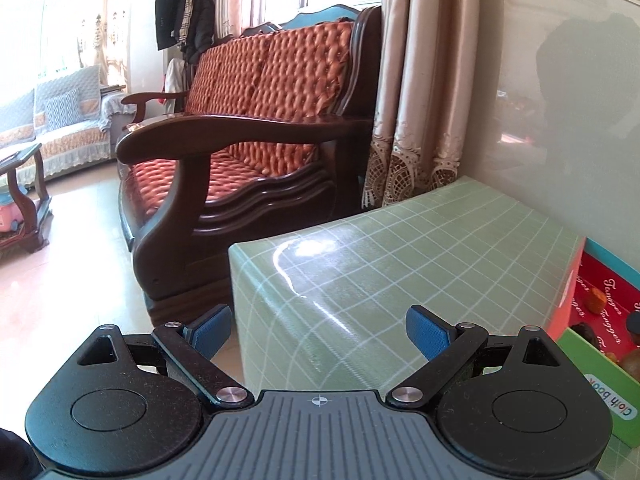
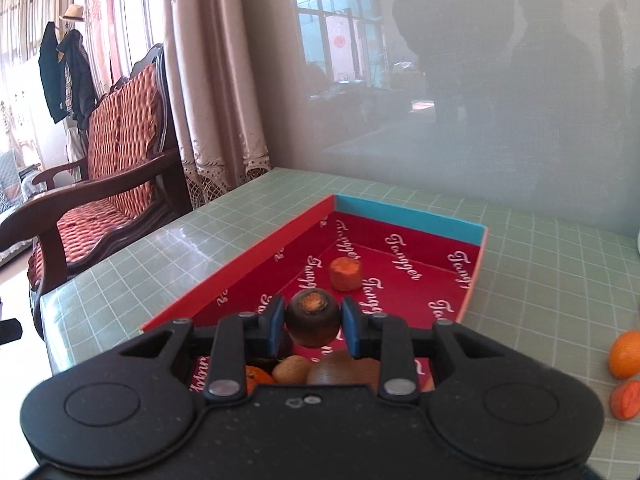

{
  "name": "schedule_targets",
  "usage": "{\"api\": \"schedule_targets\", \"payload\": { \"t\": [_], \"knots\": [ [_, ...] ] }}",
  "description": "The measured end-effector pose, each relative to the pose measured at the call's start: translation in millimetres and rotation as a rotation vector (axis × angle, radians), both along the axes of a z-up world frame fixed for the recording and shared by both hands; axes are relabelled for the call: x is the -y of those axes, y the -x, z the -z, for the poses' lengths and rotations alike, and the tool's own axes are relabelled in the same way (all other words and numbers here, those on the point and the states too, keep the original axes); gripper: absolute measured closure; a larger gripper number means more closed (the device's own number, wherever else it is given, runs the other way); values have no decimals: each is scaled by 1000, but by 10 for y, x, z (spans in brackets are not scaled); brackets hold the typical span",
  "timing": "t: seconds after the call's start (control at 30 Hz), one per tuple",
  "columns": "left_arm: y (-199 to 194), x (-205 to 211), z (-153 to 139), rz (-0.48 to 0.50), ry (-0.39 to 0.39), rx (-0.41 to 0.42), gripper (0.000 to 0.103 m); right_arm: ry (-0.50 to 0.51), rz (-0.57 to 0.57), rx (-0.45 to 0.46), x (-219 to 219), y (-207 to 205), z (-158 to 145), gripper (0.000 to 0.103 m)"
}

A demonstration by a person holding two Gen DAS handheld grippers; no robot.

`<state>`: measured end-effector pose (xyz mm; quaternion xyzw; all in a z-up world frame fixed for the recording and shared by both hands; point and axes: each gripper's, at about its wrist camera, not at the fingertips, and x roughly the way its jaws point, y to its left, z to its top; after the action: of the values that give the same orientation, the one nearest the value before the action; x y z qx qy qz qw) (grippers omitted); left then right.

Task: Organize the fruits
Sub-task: 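Carry the water chestnut with the right tool into the red box and release, then move the left tool back to the cut orange piece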

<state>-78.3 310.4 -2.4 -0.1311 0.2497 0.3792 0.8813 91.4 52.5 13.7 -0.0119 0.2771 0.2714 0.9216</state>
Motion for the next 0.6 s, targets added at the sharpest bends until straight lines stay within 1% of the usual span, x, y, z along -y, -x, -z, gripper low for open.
{"api": "schedule_targets", "payload": {
  "t": [0.17,0.2,0.23,0.4,0.43,0.5,0.57,0.6],
  "knots": [
    [59,-99,21,-24,6,1,10,37,-6,-1,-118,26,62,73],
    [69,-119,26,-28,11,0,10,41,-4,2,-127,33,64,72],
    [71,-133,29,-30,14,0,10,46,-4,5,-135,35,65,69],
    [52,-124,31,-19,16,1,10,42,6,9,-100,50,46,66],
    [39,-104,27,-12,14,0,10,36,9,11,-85,54,35,64],
    [9,-50,20,1,8,-3,10,27,20,21,-46,67,5,56],
    [-31,18,7,14,3,-4,10,23,28,36,-12,86,-25,39],
    [-48,58,-1,21,0,-4,10,23,34,45,13,97,-41,37]
  ]
}}
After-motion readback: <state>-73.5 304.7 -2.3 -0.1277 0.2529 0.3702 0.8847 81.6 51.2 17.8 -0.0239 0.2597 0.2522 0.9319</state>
